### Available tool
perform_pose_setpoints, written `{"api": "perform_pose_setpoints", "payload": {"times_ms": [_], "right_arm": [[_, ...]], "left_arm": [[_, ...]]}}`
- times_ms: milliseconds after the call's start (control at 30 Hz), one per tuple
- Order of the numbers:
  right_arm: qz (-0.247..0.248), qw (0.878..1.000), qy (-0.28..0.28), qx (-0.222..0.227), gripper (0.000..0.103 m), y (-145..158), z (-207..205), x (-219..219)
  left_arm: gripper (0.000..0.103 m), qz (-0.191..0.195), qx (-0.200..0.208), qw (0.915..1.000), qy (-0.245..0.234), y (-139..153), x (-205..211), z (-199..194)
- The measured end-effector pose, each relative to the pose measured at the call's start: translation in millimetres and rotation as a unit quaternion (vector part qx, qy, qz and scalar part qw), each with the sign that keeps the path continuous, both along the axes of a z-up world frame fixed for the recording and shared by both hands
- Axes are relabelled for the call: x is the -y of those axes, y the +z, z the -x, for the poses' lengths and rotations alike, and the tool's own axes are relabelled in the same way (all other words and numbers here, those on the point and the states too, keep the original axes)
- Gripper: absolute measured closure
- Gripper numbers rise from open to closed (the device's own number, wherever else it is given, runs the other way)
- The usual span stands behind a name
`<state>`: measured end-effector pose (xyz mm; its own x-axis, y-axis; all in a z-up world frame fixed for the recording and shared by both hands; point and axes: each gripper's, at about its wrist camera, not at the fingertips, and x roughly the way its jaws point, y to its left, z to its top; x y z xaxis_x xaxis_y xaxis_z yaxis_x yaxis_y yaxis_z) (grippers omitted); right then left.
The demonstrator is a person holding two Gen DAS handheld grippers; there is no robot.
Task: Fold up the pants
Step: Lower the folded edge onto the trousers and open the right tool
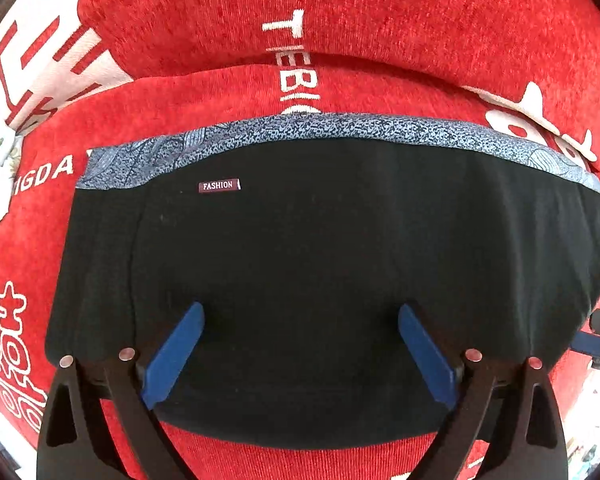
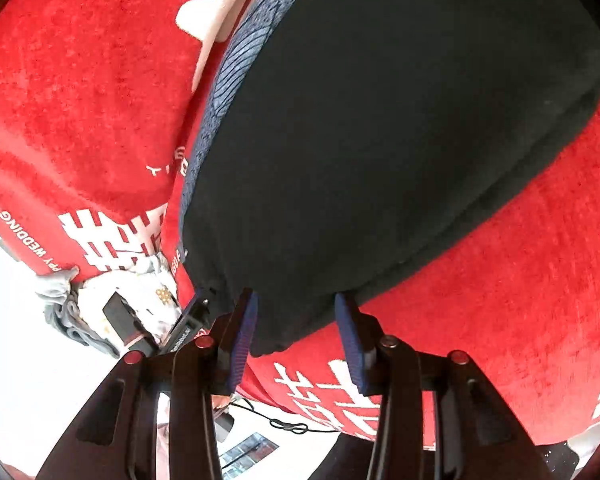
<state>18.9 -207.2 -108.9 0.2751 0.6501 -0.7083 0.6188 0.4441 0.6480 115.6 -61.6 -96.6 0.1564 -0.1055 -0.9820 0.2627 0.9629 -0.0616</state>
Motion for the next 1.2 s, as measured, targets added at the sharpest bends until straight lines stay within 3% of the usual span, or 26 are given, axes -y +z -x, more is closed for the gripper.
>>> {"api": "perform_pose_setpoints", "payload": {"times_ms": [200,300,367,433,467,500,600,667,733,833,933,1033,1100,1200], "right_arm": [[-0.016,0.999,-0.045,0.007,0.058,-6.3,8.0,15.0],[-0.024,0.999,-0.037,0.025,0.058,-1.9,-2.6,17.6],[-0.022,0.999,-0.025,0.014,0.058,-6.6,-7.9,17.2],[-0.026,0.999,-0.039,-0.012,0.068,-17.5,-8.3,18.6],[-0.020,0.999,-0.044,-0.022,0.097,-17.5,-7.3,20.8],[-0.008,0.999,-0.043,-0.024,0.096,-12.9,-7.5,22.6],[0.053,0.998,0.007,0.029,0.096,18.7,-11.4,11.3],[0.090,0.995,0.047,0.006,0.096,5.9,-5.4,4.6],[0.067,0.997,0.029,0.002,0.097,-5.6,4.7,10.5],[0.083,0.996,0.038,-0.016,0.090,7.5,14.7,22.1],[0.141,0.988,0.062,-0.005,0.086,40.6,20.5,38.3],[0.231,0.967,0.105,0.035,0.086,76.2,4.6,50.9],[0.259,0.956,0.129,0.050,0.086,77.6,-17.1,55.3],[0.291,0.940,0.175,0.040,0.086,55.3,-28.1,54.1]], "left_arm": [[0.006,-0.005,-0.001,1.0000,-0.001,-4.5,1.1,-3.6],[0.006,-0.005,-0.001,1.0000,-0.003,-10.9,3.1,-4.3],[0.006,-0.006,-0.001,1.0000,-0.003,-15.0,5.6,-8.0],[0.006,-0.007,-0.002,1.0000,-0.004,-14.5,6.4,-8.3],[0.006,-0.008,-0.002,1.0000,-0.004,-15.7,6.9,-8.4],[0.005,-0.008,-0.003,1.0000,-0.004,-16.0,7.5,-8.0],[0.005,-0.006,0.002,1.0000,-0.007,-16.9,7.6,-6.7],[0.004,-0.007,0.005,0.9999,-0.010,-18.7,7.4,-4.9],[0.004,-0.013,0.002,0.9999,-0.011,-17.9,8.0,-4.2],[0.004,-0.019,-0.013,0.9997,-0.005,-14.0,7.4,-6.8],[0.004,-0.008,-0.010,0.9999,-0.004,1.6,15.4,-6.9],[0.004,0.016,0.011,0.9997,-0.018,19.2,40.7,-2.2],[0.004,0.017,0.012,0.9991,-0.036,17.6,66.1,2.4],[0.004,-0.005,-0.011,0.9980,-0.062,-3.3,96.0,11.6]]}}
